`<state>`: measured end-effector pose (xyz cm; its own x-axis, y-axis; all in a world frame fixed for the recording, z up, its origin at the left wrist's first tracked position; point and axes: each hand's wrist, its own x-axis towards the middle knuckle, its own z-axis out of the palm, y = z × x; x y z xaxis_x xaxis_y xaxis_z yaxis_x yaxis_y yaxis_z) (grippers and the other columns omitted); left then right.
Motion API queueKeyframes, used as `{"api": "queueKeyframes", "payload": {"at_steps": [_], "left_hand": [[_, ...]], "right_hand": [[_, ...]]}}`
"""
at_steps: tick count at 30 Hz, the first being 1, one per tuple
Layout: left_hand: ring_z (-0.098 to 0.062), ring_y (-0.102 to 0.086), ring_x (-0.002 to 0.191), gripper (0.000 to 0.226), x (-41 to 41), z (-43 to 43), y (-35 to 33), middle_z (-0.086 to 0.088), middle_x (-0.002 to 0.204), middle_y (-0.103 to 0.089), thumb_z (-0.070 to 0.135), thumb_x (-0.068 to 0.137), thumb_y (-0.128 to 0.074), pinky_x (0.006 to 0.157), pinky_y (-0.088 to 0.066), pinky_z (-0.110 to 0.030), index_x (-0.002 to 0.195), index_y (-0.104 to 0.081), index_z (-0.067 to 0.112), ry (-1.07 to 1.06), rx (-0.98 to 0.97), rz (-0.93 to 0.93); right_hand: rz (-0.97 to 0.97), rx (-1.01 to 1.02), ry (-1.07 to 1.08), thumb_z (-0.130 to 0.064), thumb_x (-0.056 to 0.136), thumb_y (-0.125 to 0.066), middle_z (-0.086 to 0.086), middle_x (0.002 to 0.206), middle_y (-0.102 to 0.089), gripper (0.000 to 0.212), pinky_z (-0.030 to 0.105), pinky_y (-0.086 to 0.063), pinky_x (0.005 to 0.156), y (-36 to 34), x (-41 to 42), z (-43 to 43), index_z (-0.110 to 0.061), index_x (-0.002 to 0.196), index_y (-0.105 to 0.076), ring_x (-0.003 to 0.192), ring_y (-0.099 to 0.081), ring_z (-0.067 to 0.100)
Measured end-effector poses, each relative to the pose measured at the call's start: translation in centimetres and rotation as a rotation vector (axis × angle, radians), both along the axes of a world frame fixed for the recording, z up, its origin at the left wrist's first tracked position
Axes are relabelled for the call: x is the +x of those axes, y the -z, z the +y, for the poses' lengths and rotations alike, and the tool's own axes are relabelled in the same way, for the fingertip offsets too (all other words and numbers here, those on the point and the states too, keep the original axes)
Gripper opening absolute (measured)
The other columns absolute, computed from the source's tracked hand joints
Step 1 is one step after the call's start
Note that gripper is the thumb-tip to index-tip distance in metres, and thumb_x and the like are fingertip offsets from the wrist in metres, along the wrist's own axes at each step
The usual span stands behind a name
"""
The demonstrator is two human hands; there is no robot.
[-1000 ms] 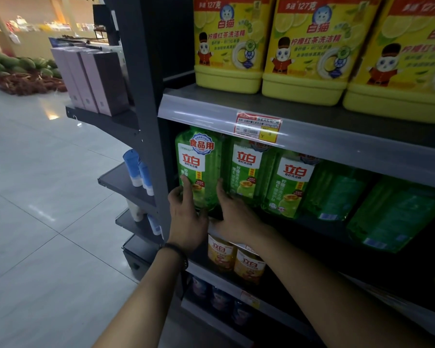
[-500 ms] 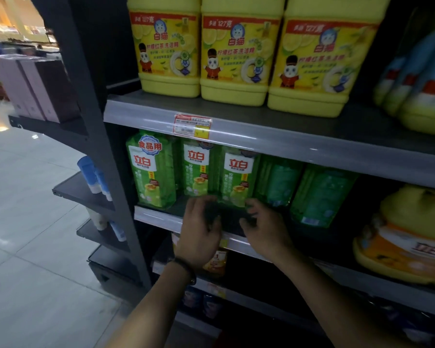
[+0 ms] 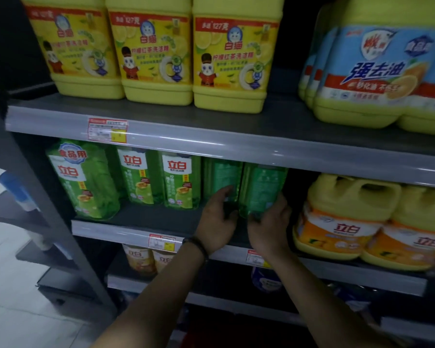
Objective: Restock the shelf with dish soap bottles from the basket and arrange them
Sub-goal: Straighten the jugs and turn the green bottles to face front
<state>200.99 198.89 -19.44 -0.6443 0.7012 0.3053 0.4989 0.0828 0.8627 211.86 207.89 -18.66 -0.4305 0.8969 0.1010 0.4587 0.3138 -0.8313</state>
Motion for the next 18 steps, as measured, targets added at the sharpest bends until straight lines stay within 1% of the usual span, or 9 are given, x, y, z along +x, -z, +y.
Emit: {"api": "queueKeyframes", "payload": {"at_steps": [3, 6, 7, 8, 10, 12, 14, 16, 18], "left_hand": [[-0.018, -0.046, 0.147, 0.073, 0.0, 1.4, -0.1, -0.005, 0.158, -0.049, 0.009, 0.089, -0.059, 0.122, -0.04, -0.047, 0.16, -0.039, 0.015, 0.015, -0.036, -0.025], [-0.019, -0.043, 0.15, 0.077, -0.7, 2.1, -0.1, -0.004, 0.162, -0.045, 0.01, 0.09, -0.059, 0.123, -0.039, -0.048, 0.163, -0.033, 0.017, 0.088, -0.097, 0.021], [-0.019, -0.044, 0.149, 0.076, -0.8, 2.2, -0.3, -0.004, 0.161, -0.046, 0.008, 0.093, -0.06, 0.123, -0.04, -0.048, 0.163, -0.032, 0.018, 0.117, -0.115, 0.011], [-0.02, -0.047, 0.147, 0.076, -0.9, 2.2, -0.4, -0.002, 0.16, -0.047, 0.006, 0.095, -0.061, 0.122, -0.041, -0.047, 0.163, -0.032, 0.019, 0.136, -0.124, -0.003], [-0.02, -0.053, 0.142, 0.074, -0.7, 1.9, -0.8, 0.001, 0.155, -0.051, 0.0, 0.097, -0.063, 0.119, -0.045, -0.044, 0.162, -0.033, 0.02, 0.152, -0.119, -0.028], [-0.016, -0.058, 0.137, 0.072, -0.7, 1.7, -0.7, 0.005, 0.15, -0.057, 0.002, 0.096, -0.068, 0.116, -0.049, -0.044, 0.158, -0.039, 0.024, 0.144, -0.095, -0.039], [-0.012, -0.061, 0.134, 0.072, -0.7, 1.3, -0.5, 0.008, 0.147, -0.061, 0.006, 0.094, -0.073, 0.114, -0.051, -0.042, 0.156, -0.042, 0.026, 0.144, -0.086, -0.049], [-0.01, -0.06, 0.135, 0.075, -1.0, 0.6, -0.3, 0.01, 0.147, -0.061, 0.004, 0.093, -0.075, 0.114, -0.051, -0.041, 0.157, -0.042, 0.026, 0.127, -0.079, -0.066], [-0.002, -0.062, 0.129, 0.074, -1.3, -0.3, -0.2, 0.013, 0.144, -0.061, 0.0, 0.093, -0.074, 0.109, -0.053, -0.03, 0.155, -0.043, 0.026, 0.131, -0.079, -0.114]], "right_hand": [[0.054, -0.085, -0.024, -0.017, 0.071, -0.067, 0.018, 0.164, -0.029, 0.113, 0.051, -0.03, 0.126, 0.3, -0.7, 1.5, -0.008, 0.166, -0.006, 0.153, -0.03, 0.038], [0.117, -0.239, -0.043, -0.005, 0.081, -0.07, 0.005, 0.161, -0.035, 0.112, 0.031, -0.031, 0.121, -1.2, -0.3, 2.9, -0.012, 0.168, 0.0, 0.148, -0.037, 0.024], [0.136, -0.271, -0.081, 0.003, 0.084, -0.069, 0.002, 0.154, -0.04, 0.109, 0.029, -0.036, 0.115, -1.6, 0.0, 3.3, -0.014, 0.169, -0.002, 0.144, -0.041, 0.021], [0.146, -0.285, -0.102, 0.006, 0.082, -0.069, 0.004, 0.153, -0.046, 0.108, 0.032, -0.042, 0.112, -1.7, 0.2, 3.7, -0.016, 0.169, -0.007, 0.141, -0.047, 0.024], [0.117, -0.246, -0.096, -0.004, 0.075, -0.079, 0.003, 0.146, -0.055, 0.115, 0.042, -0.049, 0.111, -1.0, 0.4, 4.2, -0.023, 0.168, -0.014, 0.134, -0.055, 0.028], [0.079, -0.174, -0.111, -0.026, 0.058, -0.087, -0.002, 0.144, -0.056, 0.124, 0.048, -0.052, 0.109, 1.7, 0.3, 5.8, -0.036, 0.163, -0.023, 0.13, -0.058, 0.027], [0.043, -0.144, -0.156, -0.034, 0.052, -0.08, 0.0, 0.135, -0.06, 0.107, 0.05, -0.056, 0.103, 2.6, 0.6, 6.1, -0.046, 0.15, -0.038, 0.123, -0.062, 0.027], [0.069, -0.158, -0.218, -0.018, 0.063, -0.079, -0.004, 0.121, -0.067, 0.082, 0.049, -0.059, 0.097, 0.3, 1.7, 4.2, -0.045, 0.136, -0.049, 0.112, -0.067, 0.021], [0.105, -0.193, -0.234, 0.0, 0.075, -0.077, -0.007, 0.109, -0.067, 0.073, 0.048, -0.06, 0.093, -0.5, 2.5, 3.4, -0.036, 0.133, -0.049, 0.102, -0.067, 0.012]]}}
